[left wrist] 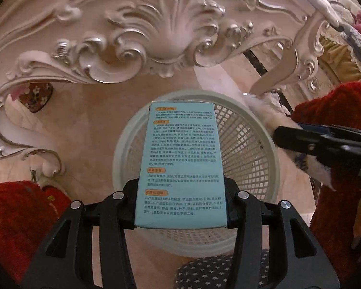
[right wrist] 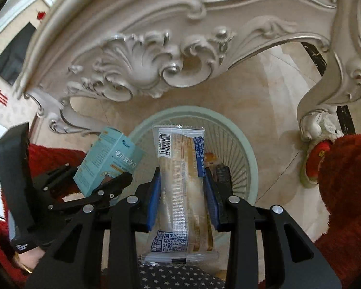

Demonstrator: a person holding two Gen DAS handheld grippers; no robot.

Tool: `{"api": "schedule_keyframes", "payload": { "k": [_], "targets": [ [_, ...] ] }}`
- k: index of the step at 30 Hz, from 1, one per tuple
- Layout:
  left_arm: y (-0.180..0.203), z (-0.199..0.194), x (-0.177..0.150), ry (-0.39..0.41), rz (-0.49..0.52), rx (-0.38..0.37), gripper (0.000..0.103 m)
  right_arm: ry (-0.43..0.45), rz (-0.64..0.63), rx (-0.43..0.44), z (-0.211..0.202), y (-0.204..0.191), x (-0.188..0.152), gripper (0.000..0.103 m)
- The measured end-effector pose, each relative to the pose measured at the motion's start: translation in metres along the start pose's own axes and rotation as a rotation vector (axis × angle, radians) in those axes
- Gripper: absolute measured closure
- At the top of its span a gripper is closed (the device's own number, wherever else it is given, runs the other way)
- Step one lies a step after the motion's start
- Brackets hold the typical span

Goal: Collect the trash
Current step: 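Carry blue box and bread stick over the wastebasket and open both tools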

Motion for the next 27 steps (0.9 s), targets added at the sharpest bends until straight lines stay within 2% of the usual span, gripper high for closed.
{"api": "schedule_keyframes", "payload": {
  "k": [3, 4, 5, 6, 8, 12, 18, 24, 27],
  "targets": [
    [0.000, 0.008, -0.006, -0.032, -0.006, -0.020, 0.054, -0.005, -0.021, -0.017, 0.007, -0.003, -0.001, 0.070],
    [0.000, 0.012, -0.006, -0.046, -0.011, -0.030, 0.049, -0.011, -0.021, -0.015, 0.009, -0.003, -0.001, 0.070],
    [0.000, 0.014, -0.006, -0.052, -0.013, -0.033, 0.038, -0.017, -0.018, -0.015, 0.011, -0.002, -0.001, 0.064],
    [0.003, 0.015, -0.007, -0.057, -0.013, -0.030, 0.033, -0.022, -0.015, -0.023, 0.012, -0.001, -0.001, 0.044],
    [0.003, 0.020, -0.010, -0.076, 0.004, 0.012, 0.016, -0.008, -0.012, -0.070, 0.011, 0.003, 0.000, 0.024],
    [0.007, 0.023, -0.014, -0.077, 0.033, 0.036, 0.009, -0.010, 0.015, -0.091, 0.010, 0.010, 0.001, 0.024],
    [-0.001, 0.019, -0.018, -0.073, 0.006, 0.041, 0.009, -0.014, 0.047, -0.099, 0.010, 0.017, 0.000, 0.024],
    [-0.009, 0.013, -0.019, -0.059, -0.016, 0.016, 0.009, -0.012, 0.041, -0.107, 0.010, 0.016, -0.001, 0.024],
    [-0.003, 0.008, -0.019, -0.043, -0.003, -0.020, 0.009, 0.007, 0.049, -0.097, 0.004, 0.018, 0.000, 0.024]
  ]
}}
Point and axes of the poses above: each gripper's, at about its wrist camera, not at the fingertips, and z roughly the way its jaws point, y to its right, x to its top, the point moved 5 cm from there along z, roughly the way its jaws point, and after that the axes turned 11 degrees about -x, right-handed, at the moved point
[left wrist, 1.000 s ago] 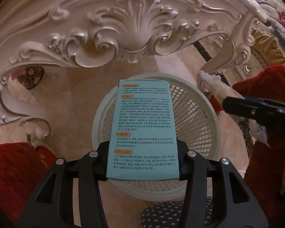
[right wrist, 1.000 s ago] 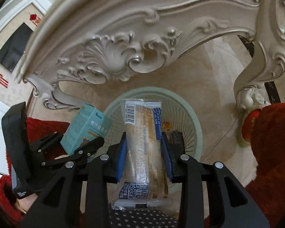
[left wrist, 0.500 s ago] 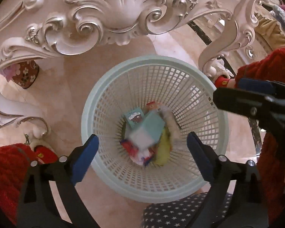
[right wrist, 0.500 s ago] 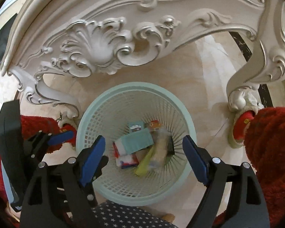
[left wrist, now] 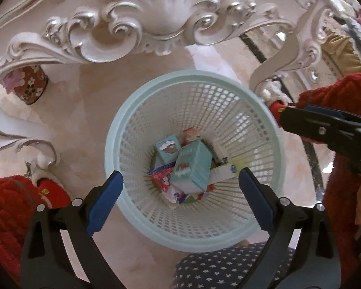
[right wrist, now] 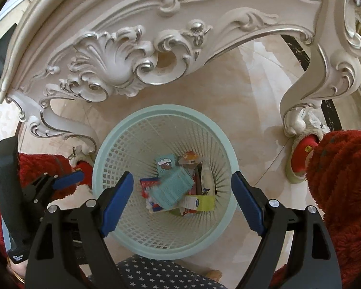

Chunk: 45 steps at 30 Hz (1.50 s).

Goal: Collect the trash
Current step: 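Move both open tools back toward the items on the table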

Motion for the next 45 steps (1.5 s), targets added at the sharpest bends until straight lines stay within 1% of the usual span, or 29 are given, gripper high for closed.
{"api": "schedule_keyframes", "payload": {
  "k": [2, 3, 5, 6, 7, 8, 9, 10, 12, 14, 15, 17, 18, 20, 21, 22, 23, 24, 26, 28, 30, 31, 32, 35, 37, 40, 43, 44, 45],
  "targets": [
    [0.009, -0.013, 0.002, 0.050, 0.034, -0.025, 0.009, 0.029, 0.006, 0.021, -0.010, 0.000, 0.001, 0.024],
    [0.011, -0.019, 0.002, 0.070, 0.044, -0.028, 0.009, 0.062, 0.011, 0.041, -0.022, 0.001, 0.002, 0.024],
    [0.021, -0.047, 0.005, 0.155, 0.076, -0.028, 0.009, 0.145, 0.016, 0.070, -0.051, 0.001, 0.005, 0.024],
    [0.026, -0.063, 0.007, 0.201, 0.089, -0.038, 0.009, 0.230, 0.014, 0.095, -0.079, 0.002, 0.010, 0.024],
    [0.032, -0.086, 0.011, 0.257, 0.108, -0.054, 0.009, 0.281, 0.010, 0.106, -0.097, 0.002, 0.013, 0.024],
    [0.036, -0.105, 0.017, 0.296, 0.125, -0.057, 0.009, 0.371, 0.000, 0.119, -0.126, 0.002, 0.022, 0.024],
    [0.041, -0.130, 0.027, 0.332, 0.143, -0.042, 0.009, 0.441, -0.009, 0.127, -0.150, 0.003, 0.032, 0.024],
    [0.043, -0.146, 0.036, 0.354, 0.153, -0.029, 0.009, 0.489, -0.016, 0.128, -0.166, 0.003, 0.041, 0.023],
    [0.046, -0.181, 0.060, 0.412, 0.178, -0.008, 0.009, 0.591, -0.026, 0.111, -0.199, 0.006, 0.065, 0.011],
    [0.046, -0.212, 0.092, 0.471, 0.224, -0.010, 0.009, 0.658, -0.047, 0.102, -0.218, 0.006, 0.092, 0.010],
    [0.044, -0.223, 0.108, 0.483, 0.244, -0.009, 0.009, 0.686, -0.070, 0.078, -0.224, 0.006, 0.114, 0.010],
    [0.032, -0.232, 0.150, 0.475, 0.252, 0.046, 0.009, 0.707, -0.093, 0.031, -0.223, 0.007, 0.141, 0.010],
    [0.022, -0.233, 0.177, 0.465, 0.245, 0.073, 0.009, 0.717, -0.110, 0.006, -0.220, 0.007, 0.160, 0.010],
    [0.006, -0.227, 0.215, 0.437, 0.231, 0.073, 0.009, 0.704, -0.126, -0.013, -0.210, 0.008, 0.192, 0.010],
    [-0.004, -0.225, 0.232, 0.423, 0.221, 0.060, 0.009, 0.684, -0.136, -0.013, -0.200, 0.007, 0.216, 0.010],
    [-0.016, -0.219, 0.257, 0.412, 0.201, 0.058, 0.009, 0.674, -0.137, -0.021, -0.194, 0.007, 0.228, 0.010],
    [-0.028, -0.213, 0.278, 0.407, 0.181, 0.067, 0.009, 0.660, -0.142, -0.031, -0.184, 0.007, 0.251, 0.010],
    [-0.033, -0.209, 0.289, 0.403, 0.172, 0.071, 0.009, 0.647, -0.145, -0.035, -0.175, 0.005, 0.265, 0.010],
    [-0.050, -0.193, 0.324, 0.371, 0.158, 0.044, 0.009, 0.606, -0.166, -0.038, -0.154, 0.003, 0.297, 0.010],
    [-0.060, -0.178, 0.346, 0.337, 0.166, 0.018, 0.009, 0.579, -0.195, -0.050, -0.138, 0.004, 0.319, 0.010],
    [-0.067, -0.162, 0.362, 0.306, 0.188, 0.015, 0.009, 0.538, -0.231, -0.084, -0.114, 0.004, 0.347, 0.010],
    [-0.071, -0.155, 0.371, 0.296, 0.202, 0.024, 0.009, 0.528, -0.242, -0.095, -0.109, 0.006, 0.349, 0.010],
    [-0.074, -0.149, 0.379, 0.287, 0.211, 0.027, 0.009, 0.513, -0.255, -0.113, -0.098, 0.007, 0.361, 0.010],
    [-0.080, -0.133, 0.395, 0.247, 0.220, 0.020, 0.009, 0.480, -0.265, -0.136, -0.083, 0.009, 0.373, 0.011],
    [-0.079, -0.126, 0.401, 0.235, 0.240, 0.032, 0.009, 0.452, -0.280, -0.122, -0.074, 0.006, 0.379, 0.011],
    [-0.078, -0.119, 0.408, 0.219, 0.276, 0.079, 0.009, 0.437, -0.319, -0.130, -0.063, -0.004, 0.386, 0.011],
    [-0.079, -0.115, 0.416, 0.211, 0.290, 0.105, 0.009, 0.434, -0.337, -0.173, -0.055, -0.009, 0.394, 0.012],
    [-0.079, -0.114, 0.418, 0.211, 0.288, 0.111, 0.009, 0.430, -0.336, -0.178, -0.052, -0.010, 0.398, 0.015],
    [-0.081, -0.113, 0.420, 0.210, 0.286, 0.115, 0.009, 0.418, -0.334, -0.181, -0.048, -0.010, 0.401, 0.020]
  ]
}}
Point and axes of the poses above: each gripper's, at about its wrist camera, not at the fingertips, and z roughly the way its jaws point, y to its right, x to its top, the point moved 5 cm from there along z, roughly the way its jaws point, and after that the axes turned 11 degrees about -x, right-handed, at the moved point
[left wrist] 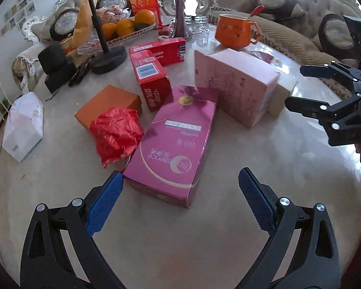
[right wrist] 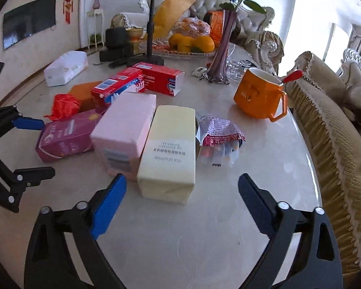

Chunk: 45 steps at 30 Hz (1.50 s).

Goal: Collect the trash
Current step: 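Move both open tools back toward the items on the table, then grasp the pink Bio essence box with the left tool while the right grasps the cream cleansing oil box, then carry pink box and cleansing oil box over the wastebasket and open both tools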

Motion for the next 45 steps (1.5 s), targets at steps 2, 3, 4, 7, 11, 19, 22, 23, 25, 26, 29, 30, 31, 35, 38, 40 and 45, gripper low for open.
{"api": "schedule_keyframes", "payload": {
  "k": [2, 3, 4, 7, 11, 19, 22, 23, 25, 26, 29, 30, 31, 35, 38, 40, 45],
  "targets": [
    [-0.006, 0.002, 0.004, 0.002, -0.004, 0.006, 0.009, -0.024, 0.005, 0.011, 0.007, -0.002, 0.002, 0.028],
    [-0.008, 0.002, 0.004, 0.003, -0.002, 0.007, 0.009, -0.039, 0.010, 0.026, 0.011, -0.002, 0.002, 0.031],
    [-0.011, 0.001, 0.004, 0.004, 0.002, 0.000, 0.009, -0.048, 0.011, 0.032, 0.012, -0.003, 0.000, 0.031],
    [-0.018, 0.003, 0.005, 0.007, -0.002, -0.032, 0.009, -0.053, 0.005, 0.032, 0.018, -0.004, -0.002, 0.031],
    [-0.018, 0.009, 0.012, 0.012, -0.014, -0.049, 0.009, -0.062, 0.015, 0.035, 0.022, -0.004, 0.001, 0.031],
    [0.002, 0.026, 0.013, -0.029, 0.016, -0.078, 0.011, -0.115, 0.021, 0.062, 0.037, -0.009, 0.004, 0.048],
    [0.003, 0.028, 0.014, -0.027, 0.005, -0.060, 0.027, -0.113, 0.022, 0.067, 0.035, -0.012, 0.004, 0.055],
    [0.001, 0.028, 0.015, -0.025, -0.019, -0.059, 0.038, -0.115, 0.033, 0.066, 0.034, -0.011, 0.003, 0.056],
    [-0.002, 0.025, 0.016, -0.011, -0.068, -0.060, 0.042, -0.124, 0.080, 0.094, 0.032, -0.008, 0.001, 0.057],
    [-0.001, 0.023, 0.013, -0.010, -0.080, -0.065, 0.042, -0.125, 0.094, 0.109, 0.029, -0.008, 0.000, 0.057],
    [0.010, 0.013, -0.002, -0.006, -0.049, -0.059, 0.042, -0.125, 0.102, 0.130, 0.014, -0.005, -0.013, 0.057],
    [0.014, 0.006, -0.012, 0.002, -0.050, -0.062, 0.042, -0.121, 0.106, 0.129, 0.006, -0.003, -0.019, 0.057],
    [0.016, -0.001, -0.020, 0.012, -0.059, -0.067, 0.042, -0.119, 0.118, 0.134, -0.002, -0.001, -0.026, 0.057],
    [0.027, -0.036, -0.057, 0.077, -0.127, -0.112, 0.043, -0.101, 0.197, 0.199, -0.033, 0.007, -0.049, 0.057],
    [0.039, -0.071, -0.082, 0.161, -0.177, -0.148, 0.044, -0.063, 0.259, 0.261, -0.064, 0.007, -0.067, 0.057],
    [0.052, -0.098, -0.098, 0.217, -0.212, -0.203, 0.044, -0.025, 0.308, 0.331, -0.095, 0.002, -0.083, 0.057],
    [0.104, -0.151, -0.142, 0.278, -0.190, -0.244, 0.044, 0.053, 0.349, 0.458, -0.175, -0.024, -0.126, 0.057]
  ]
}}
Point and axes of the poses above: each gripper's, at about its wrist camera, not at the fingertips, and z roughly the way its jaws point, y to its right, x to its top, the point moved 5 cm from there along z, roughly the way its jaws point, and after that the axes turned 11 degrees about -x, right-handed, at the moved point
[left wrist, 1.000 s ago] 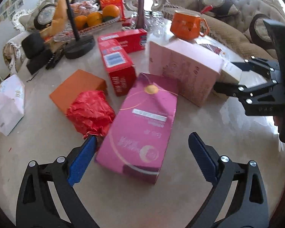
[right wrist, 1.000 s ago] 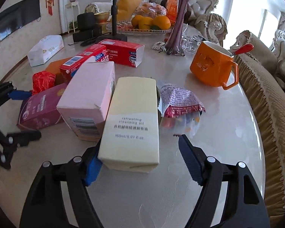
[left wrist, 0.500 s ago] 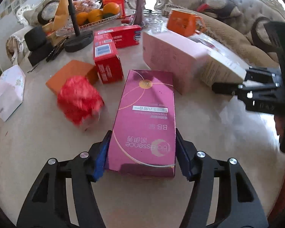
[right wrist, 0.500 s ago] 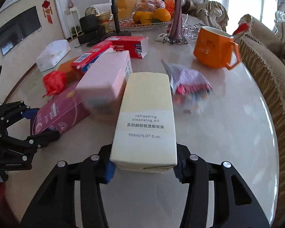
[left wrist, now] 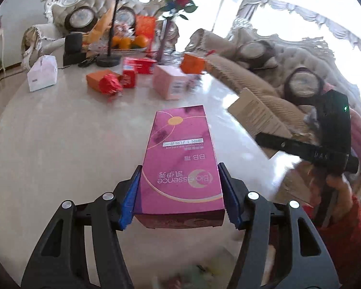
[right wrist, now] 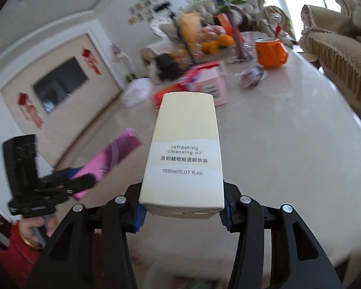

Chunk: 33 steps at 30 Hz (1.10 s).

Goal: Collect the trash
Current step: 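Carry pink box and cleansing oil box over the wastebasket and open both tools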

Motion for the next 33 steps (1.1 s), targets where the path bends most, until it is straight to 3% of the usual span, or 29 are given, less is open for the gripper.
{"api": "schedule_keyframes", "payload": {
  "k": [4, 9, 16, 20, 24, 25, 27, 28, 30, 33],
  "targets": [
    [0.050, -0.039, -0.053, 0.002, 0.010, -0.055, 0.044, 0.010, -0.007, 0.069, -0.049, -0.031, -0.053, 0.057],
    [0.081, -0.054, -0.119, -0.054, 0.029, -0.011, 0.044, -0.032, 0.016, 0.049, -0.079, -0.044, -0.120, 0.057],
    [0.064, 0.004, -0.211, -0.248, -0.082, 0.026, 0.044, -0.282, 0.135, -0.034, -0.014, -0.011, -0.200, 0.057],
    [0.041, 0.050, -0.244, -0.354, -0.146, 0.056, 0.044, -0.393, 0.129, -0.130, 0.032, 0.006, -0.228, 0.057],
    [0.028, 0.080, -0.262, -0.411, -0.144, 0.101, 0.043, -0.463, 0.119, -0.200, 0.064, 0.015, -0.242, 0.056],
    [0.023, 0.085, -0.265, -0.419, -0.158, 0.122, 0.043, -0.467, 0.111, -0.223, 0.067, 0.015, -0.246, 0.054],
    [0.015, 0.089, -0.270, -0.430, -0.169, 0.165, 0.029, -0.487, 0.091, -0.278, 0.075, 0.018, -0.251, 0.025],
    [0.010, 0.092, -0.273, -0.443, -0.165, 0.197, 0.017, -0.500, 0.081, -0.319, 0.079, 0.021, -0.255, 0.022],
    [0.005, 0.094, -0.279, -0.444, -0.141, 0.240, 0.016, -0.530, 0.089, -0.358, 0.081, 0.027, -0.263, 0.021],
    [0.001, 0.101, -0.285, -0.476, -0.168, 0.236, 0.014, -0.566, 0.136, -0.373, 0.082, 0.035, -0.273, 0.021]
  ]
}}
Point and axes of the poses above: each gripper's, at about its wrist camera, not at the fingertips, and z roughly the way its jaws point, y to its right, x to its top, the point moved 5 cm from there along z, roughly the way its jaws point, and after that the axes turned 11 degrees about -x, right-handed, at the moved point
